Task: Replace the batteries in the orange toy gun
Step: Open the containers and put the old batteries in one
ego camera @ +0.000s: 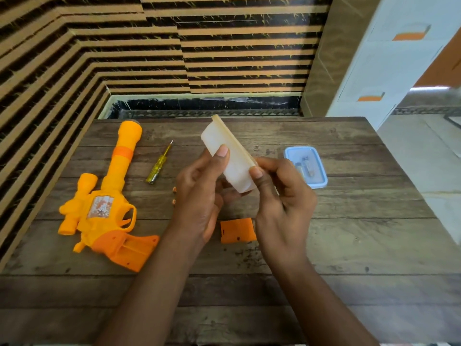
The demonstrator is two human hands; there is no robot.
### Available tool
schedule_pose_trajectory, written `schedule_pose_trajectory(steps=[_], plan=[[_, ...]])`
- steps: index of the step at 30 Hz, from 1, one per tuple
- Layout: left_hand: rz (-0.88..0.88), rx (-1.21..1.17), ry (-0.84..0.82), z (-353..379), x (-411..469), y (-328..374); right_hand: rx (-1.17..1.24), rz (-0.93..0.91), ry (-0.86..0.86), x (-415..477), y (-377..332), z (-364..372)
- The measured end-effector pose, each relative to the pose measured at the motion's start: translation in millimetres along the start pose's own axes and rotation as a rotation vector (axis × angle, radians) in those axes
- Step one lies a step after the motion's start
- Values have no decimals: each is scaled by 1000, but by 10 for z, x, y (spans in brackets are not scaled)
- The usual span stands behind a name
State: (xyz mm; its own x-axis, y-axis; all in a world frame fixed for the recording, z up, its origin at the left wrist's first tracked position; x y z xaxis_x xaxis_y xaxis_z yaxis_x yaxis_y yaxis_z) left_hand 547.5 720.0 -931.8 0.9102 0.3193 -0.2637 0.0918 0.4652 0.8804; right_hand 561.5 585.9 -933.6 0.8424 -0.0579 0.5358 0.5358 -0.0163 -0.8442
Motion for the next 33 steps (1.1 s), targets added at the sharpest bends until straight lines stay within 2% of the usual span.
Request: schedule_pose_trajectory(steps=[3, 7, 11, 15, 23, 29, 33], plan=[[20, 29, 15, -57, -12, 45, 140, 113, -38, 42, 34, 31], [-15, 7, 46, -149, -21, 66, 217, 160, -118, 86, 65, 54], [-88, -74, 22, -233, -51, 87, 44, -74, -292, 116, 10, 35], [-99, -111, 21, -315, -47, 137, -149, -306, -390, 104, -31, 15], [-148, -87, 17, -422, 5, 136, -375, -425, -513, -4, -1, 144], [-169, -84, 26, -428, -5, 136, -438, -450, -522, 53, -84, 107], [-231, -94, 13, -473, -32, 84, -465, -347, -351, 224, 7, -122]])
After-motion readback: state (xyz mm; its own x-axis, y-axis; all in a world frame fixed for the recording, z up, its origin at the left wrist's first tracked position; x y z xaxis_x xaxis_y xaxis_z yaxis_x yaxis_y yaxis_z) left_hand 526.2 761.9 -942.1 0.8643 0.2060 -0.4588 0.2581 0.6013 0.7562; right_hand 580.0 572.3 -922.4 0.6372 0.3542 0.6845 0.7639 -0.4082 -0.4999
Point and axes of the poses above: each hand's wrist, its own x-axis towards the middle knuckle, its own z-axis out of the palm, y = z × x, the point moved 4 cm from there along x, towards the middle knuckle, and after that the axes turned 7 degrees about -z, right-handed, at the moved point
